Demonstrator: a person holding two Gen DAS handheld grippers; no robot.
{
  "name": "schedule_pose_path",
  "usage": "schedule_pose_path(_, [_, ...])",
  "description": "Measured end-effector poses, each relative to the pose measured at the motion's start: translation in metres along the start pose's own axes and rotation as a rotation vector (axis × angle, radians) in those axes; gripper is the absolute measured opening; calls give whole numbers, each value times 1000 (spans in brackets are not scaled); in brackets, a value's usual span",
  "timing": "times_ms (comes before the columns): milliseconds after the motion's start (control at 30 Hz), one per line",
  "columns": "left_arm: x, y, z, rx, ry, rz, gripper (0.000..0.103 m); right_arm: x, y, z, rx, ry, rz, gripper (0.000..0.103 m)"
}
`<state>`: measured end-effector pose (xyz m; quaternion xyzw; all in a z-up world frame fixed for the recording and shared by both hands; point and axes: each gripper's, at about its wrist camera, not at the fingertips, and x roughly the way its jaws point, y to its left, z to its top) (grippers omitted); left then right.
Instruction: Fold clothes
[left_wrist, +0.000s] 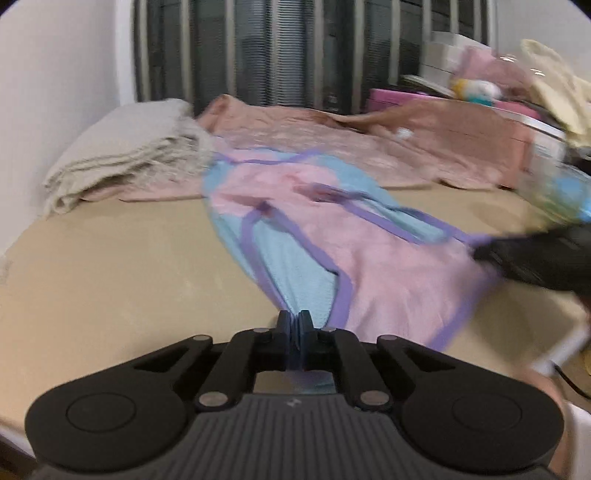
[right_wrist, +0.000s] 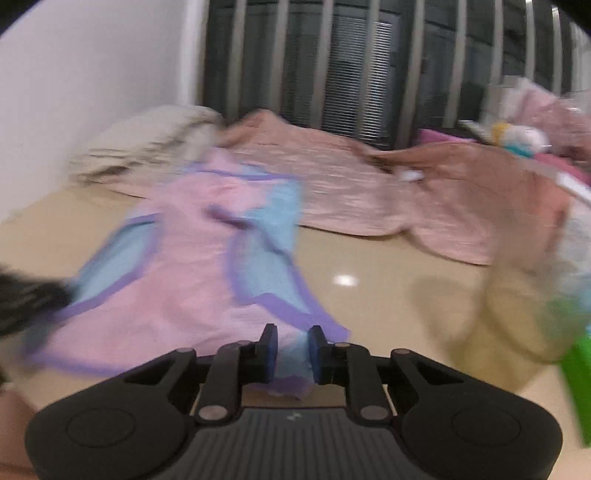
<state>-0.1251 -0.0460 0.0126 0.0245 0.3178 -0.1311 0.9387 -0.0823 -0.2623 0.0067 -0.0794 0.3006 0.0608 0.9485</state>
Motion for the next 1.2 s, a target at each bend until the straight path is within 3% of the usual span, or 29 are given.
schedule_pose_path(33, [-5,-3,-1,-29,12,-47,6,0,-4,2,5,9,-47,16])
schedule_pose_path(100, [-13,7,5,-110,1,-111,9,-16,-2,3,7,-47,-11,17])
schedule_pose_path(133, [-15,16,12,-149,-18,-118,10,-25,3,3,-3,-76,53,18])
schedule_pose_path(200, [-10,40,36,-188,-57,-58,24,-39,15,2,-24,-113,184,17])
schedule_pose_path(233, [-2,53,50,-197,-62,-25,37,-37,21,1,-23,-106,227,17])
schedule_pose_path(267, [11,66,67,-204,-54,4,41,-35,27,1,-20,-97,268,17])
schedule_pose_path(500, [106,98,139,-277,27,160,41,-14,48,-5,38,-24,373,17])
schedule_pose_path(733, [200,125,203,-348,118,307,41,-24,47,-14,-48,-28,362,17])
schedule_pose_path(800, [208,132,196,-356,147,286,22,-25,43,-14,-62,-16,367,17])
schedule_pose_path(833, [209,136,191,-360,153,273,1,-26,41,-14,-69,-10,369,16])
schedule_pose_path(1000, [179,152,160,-340,119,257,1,-27,25,-16,-52,0,363,16])
schedule_pose_path(1133, [116,173,116,-324,69,259,1,-31,17,-18,-61,13,344,17])
schedule_pose_path(1200, [78,184,88,-369,48,241,1,-33,11,-18,-59,22,342,17])
